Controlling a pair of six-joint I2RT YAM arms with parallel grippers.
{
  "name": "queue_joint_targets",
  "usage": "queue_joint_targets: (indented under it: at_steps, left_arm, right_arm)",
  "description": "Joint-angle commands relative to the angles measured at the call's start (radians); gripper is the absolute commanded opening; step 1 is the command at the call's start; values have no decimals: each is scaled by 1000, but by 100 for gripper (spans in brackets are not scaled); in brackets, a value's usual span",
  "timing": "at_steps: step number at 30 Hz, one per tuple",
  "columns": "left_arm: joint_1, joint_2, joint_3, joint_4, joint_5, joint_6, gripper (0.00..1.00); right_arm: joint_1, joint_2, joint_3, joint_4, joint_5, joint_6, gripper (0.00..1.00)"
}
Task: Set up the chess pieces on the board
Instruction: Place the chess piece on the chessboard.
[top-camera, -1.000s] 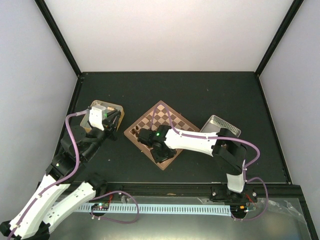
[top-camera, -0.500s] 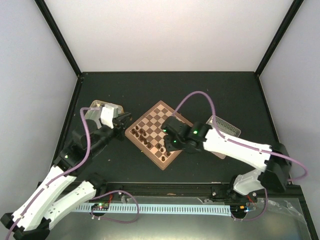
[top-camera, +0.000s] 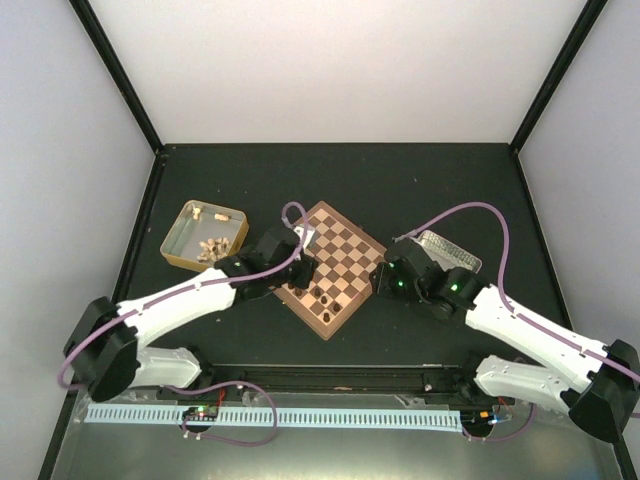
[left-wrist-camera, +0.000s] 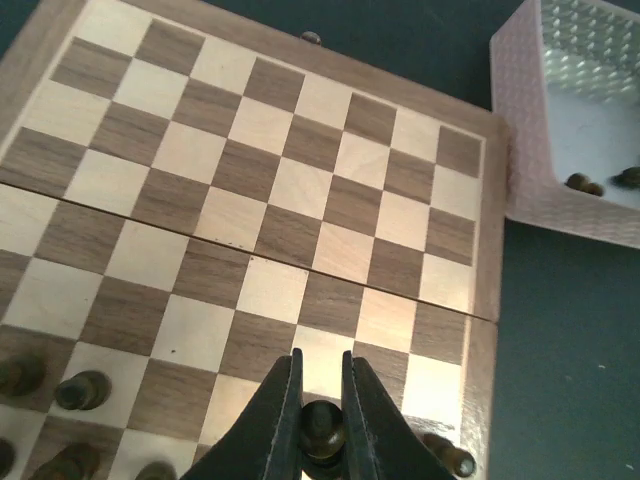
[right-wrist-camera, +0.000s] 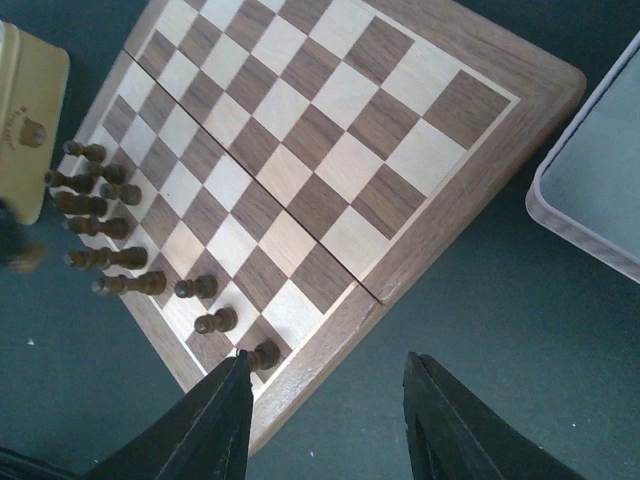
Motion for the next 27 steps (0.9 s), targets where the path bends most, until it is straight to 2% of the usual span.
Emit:
queue_joint_targets:
  at_steps: [1,9,14,22,27]
  left_arm:
    - [-52,121,40,111,-144,13,2]
    - [-71,296,61,188,-240,19,4]
    - [-71,319,56,219,-222,16,15]
    - [-71,326,86,164,-218,24,30]
    - [-66,313,156,24,-198,30,36]
  right_arm:
    - [-10,-28,-22,41,34,-2,44]
    - [-15,-47,-33,56,28,-19,44]
    - [-17,-50,-29,56,26,-26,44]
    - [-16,-48,-24,61,17,-21,44]
    - [-17,-53,-24,61,11,-17,44]
